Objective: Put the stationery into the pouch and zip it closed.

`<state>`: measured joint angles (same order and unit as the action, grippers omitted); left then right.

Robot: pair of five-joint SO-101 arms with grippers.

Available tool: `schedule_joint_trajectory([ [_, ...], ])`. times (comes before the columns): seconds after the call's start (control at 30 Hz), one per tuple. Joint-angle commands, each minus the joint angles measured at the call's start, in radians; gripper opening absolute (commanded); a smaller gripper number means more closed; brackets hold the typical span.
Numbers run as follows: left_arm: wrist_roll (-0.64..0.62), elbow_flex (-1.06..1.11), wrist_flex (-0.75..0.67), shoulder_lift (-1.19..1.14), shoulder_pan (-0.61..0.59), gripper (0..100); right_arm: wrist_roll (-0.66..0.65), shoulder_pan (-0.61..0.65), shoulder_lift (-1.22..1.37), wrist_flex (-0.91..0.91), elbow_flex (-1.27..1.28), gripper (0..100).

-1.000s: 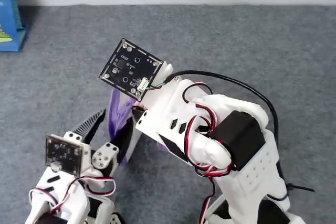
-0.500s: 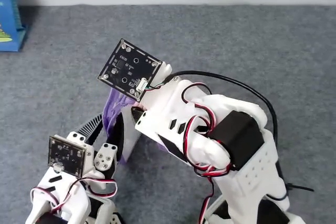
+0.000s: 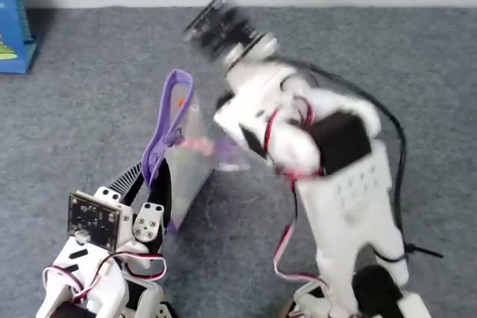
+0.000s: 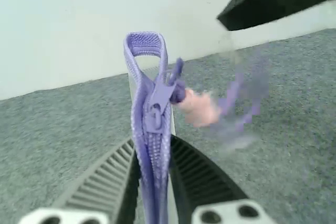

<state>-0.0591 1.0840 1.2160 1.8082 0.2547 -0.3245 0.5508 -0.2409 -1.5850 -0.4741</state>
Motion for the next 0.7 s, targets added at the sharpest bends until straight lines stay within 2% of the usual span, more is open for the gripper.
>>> schedule_joint_trajectory([
  [0.0, 0.008, -0.015, -0.003, 0.011, -0.002, 1, 0.000, -0.059, 0.042, 0.077, -0.044, 0.7],
  [0.17, 0.006, -0.013, 0.011, 0.011, -0.003, 1, 0.011, -0.077, 0.082, 0.085, -0.044, 0.7],
  [0.4, 0.006, -0.013, 0.012, 0.011, -0.003, 1, 0.057, -0.016, -0.004, -0.119, -0.051, 1.5],
  [0.5, 0.006, -0.013, 0.012, 0.011, -0.003, 1, 0.140, 0.008, -0.028, -0.211, -0.043, 5.4],
  [0.67, 0.005, -0.013, 0.012, 0.011, -0.003, 1, 0.318, 0.018, -0.056, -0.208, 0.089, 16.9],
])
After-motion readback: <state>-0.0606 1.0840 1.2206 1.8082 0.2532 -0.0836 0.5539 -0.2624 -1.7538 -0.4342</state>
